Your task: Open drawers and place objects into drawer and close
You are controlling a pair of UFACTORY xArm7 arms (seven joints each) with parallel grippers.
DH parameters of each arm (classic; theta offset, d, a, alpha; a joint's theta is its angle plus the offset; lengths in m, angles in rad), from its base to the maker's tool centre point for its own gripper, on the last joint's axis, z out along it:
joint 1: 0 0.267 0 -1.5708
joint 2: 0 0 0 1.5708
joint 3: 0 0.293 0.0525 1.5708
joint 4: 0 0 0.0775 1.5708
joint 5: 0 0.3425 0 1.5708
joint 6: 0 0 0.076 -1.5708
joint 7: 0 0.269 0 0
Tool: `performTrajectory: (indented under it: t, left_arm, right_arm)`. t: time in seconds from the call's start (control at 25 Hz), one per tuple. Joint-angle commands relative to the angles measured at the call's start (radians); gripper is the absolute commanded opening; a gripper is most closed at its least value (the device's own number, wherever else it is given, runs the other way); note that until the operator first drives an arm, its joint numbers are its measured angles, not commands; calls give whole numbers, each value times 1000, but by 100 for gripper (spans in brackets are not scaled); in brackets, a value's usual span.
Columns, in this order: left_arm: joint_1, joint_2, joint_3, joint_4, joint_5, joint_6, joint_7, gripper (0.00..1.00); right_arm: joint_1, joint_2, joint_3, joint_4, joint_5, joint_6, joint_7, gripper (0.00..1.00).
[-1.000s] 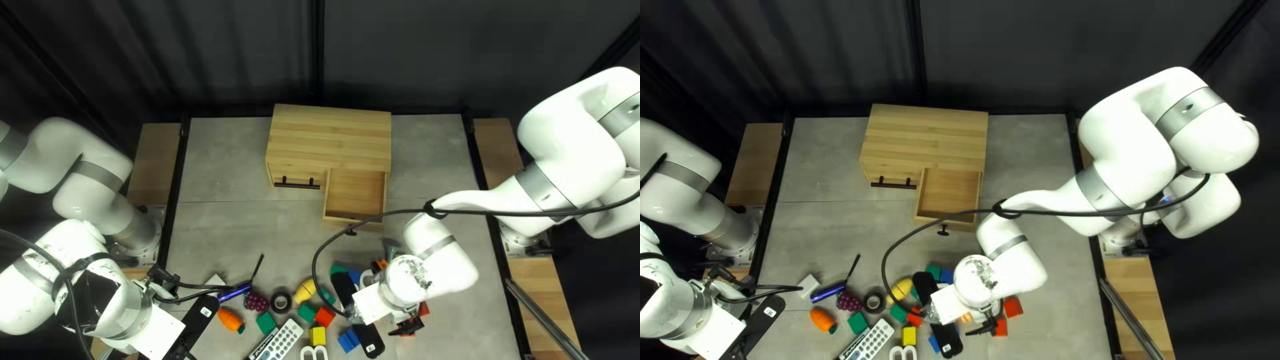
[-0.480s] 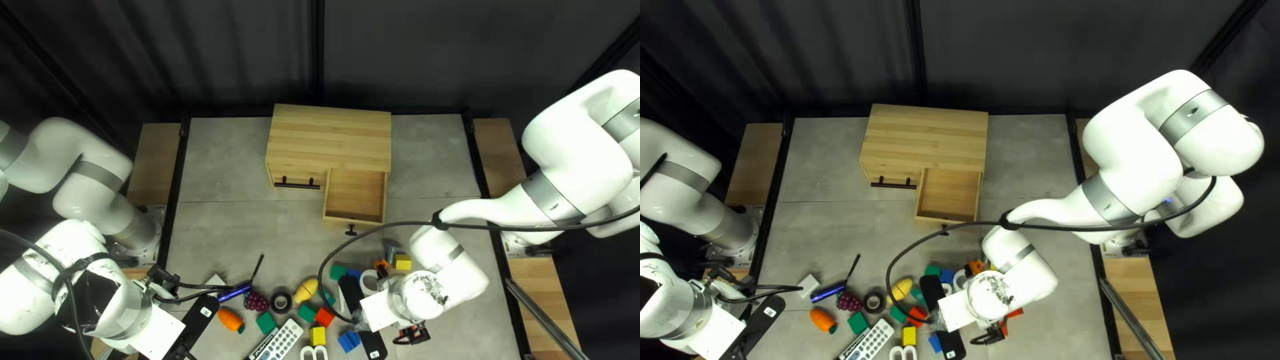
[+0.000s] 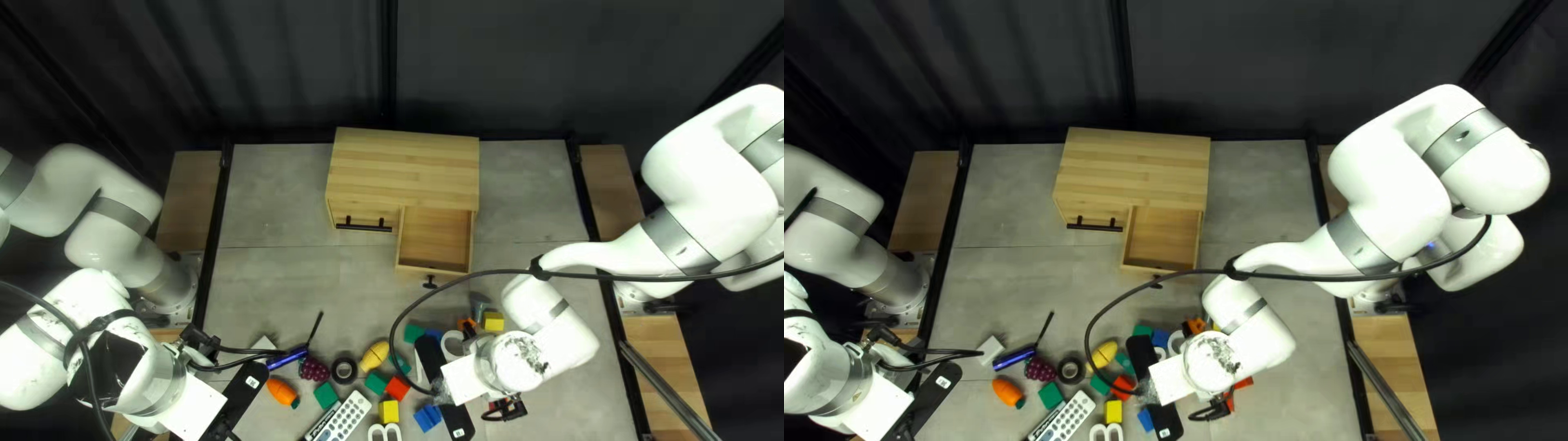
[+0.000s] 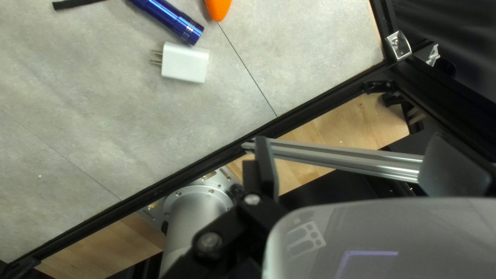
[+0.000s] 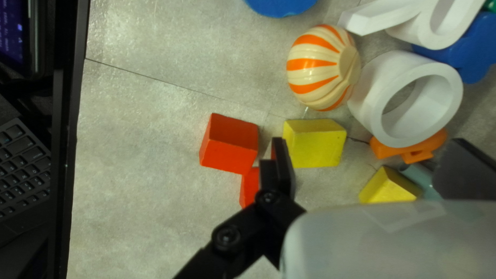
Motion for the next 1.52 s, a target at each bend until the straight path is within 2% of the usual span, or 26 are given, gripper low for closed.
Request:
performTrajectory:
  t: [0.04, 0.32, 1.0, 1.28, 1.52]
  left_arm:
    - [0, 0, 0, 0, 0, 0, 0, 100]
    - [0, 0, 0, 0, 0, 0, 0, 100]
    - [0, 0, 0, 0, 0, 0, 0, 100]
    - [0, 0, 0, 0, 0, 0, 0, 100]
    - [0, 0, 0, 0, 0, 0, 0, 100]
  right_arm:
    - [5, 0, 7, 8, -9, 12, -24, 100]
    - [13, 31, 19, 44, -23, 24, -76, 100]
    - [29, 22, 34, 54, -40, 28, -99, 100]
    - [15, 9, 24, 31, -36, 11, -108, 100]
    - [-21, 22, 15, 30, -19, -26, -207, 100]
